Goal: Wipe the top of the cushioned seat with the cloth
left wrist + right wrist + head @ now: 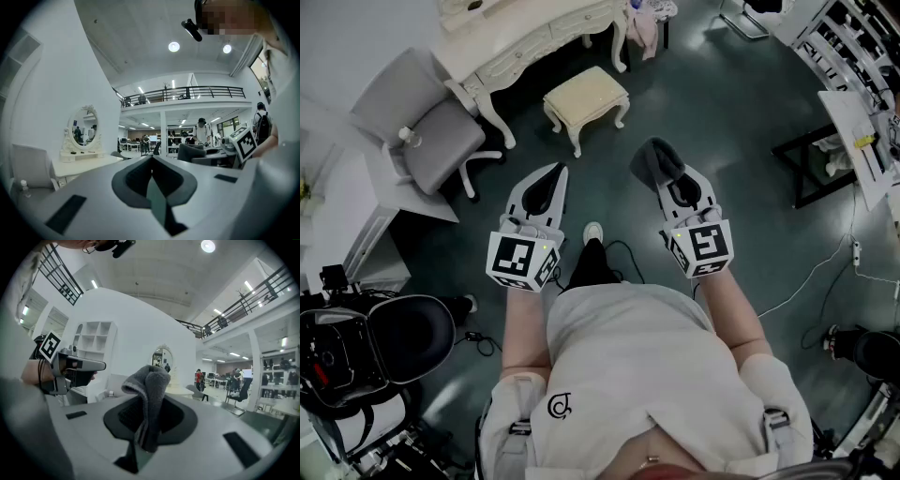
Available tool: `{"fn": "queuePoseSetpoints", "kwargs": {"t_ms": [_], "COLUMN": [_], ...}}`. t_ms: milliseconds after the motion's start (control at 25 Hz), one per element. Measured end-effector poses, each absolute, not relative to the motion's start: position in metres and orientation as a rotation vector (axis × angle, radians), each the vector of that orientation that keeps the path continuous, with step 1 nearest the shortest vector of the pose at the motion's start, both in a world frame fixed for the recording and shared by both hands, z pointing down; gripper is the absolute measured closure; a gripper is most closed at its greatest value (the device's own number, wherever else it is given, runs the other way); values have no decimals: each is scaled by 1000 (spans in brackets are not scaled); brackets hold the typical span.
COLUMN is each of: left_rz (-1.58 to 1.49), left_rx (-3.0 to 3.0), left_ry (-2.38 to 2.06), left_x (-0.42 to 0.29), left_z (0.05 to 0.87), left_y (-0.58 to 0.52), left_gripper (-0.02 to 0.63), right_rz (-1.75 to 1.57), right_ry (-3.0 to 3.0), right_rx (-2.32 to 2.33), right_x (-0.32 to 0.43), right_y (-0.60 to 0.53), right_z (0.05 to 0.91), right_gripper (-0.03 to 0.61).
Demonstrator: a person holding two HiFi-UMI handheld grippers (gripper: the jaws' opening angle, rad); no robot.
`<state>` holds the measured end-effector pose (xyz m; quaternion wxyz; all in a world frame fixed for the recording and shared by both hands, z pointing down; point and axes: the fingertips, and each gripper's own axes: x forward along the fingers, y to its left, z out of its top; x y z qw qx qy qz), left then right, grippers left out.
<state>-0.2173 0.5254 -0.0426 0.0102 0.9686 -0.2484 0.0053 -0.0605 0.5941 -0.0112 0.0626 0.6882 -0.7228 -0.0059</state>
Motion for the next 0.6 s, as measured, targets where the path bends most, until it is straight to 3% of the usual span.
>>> {"fn": "queuePoseSetpoints", "kwargs": {"t_ms": [600], "left_rz": [54], "left_rx": [2981], "left_ry": [-758], "left_x": [-210], "left_z": [-26], "left_y": [499], "left_gripper": [601], "right_rz": [119], "right_ry": [-2154], "right_rx": [2158], "right_x": [-46], "right_y": [569], "right_z": [6], "right_gripper": [511]}}
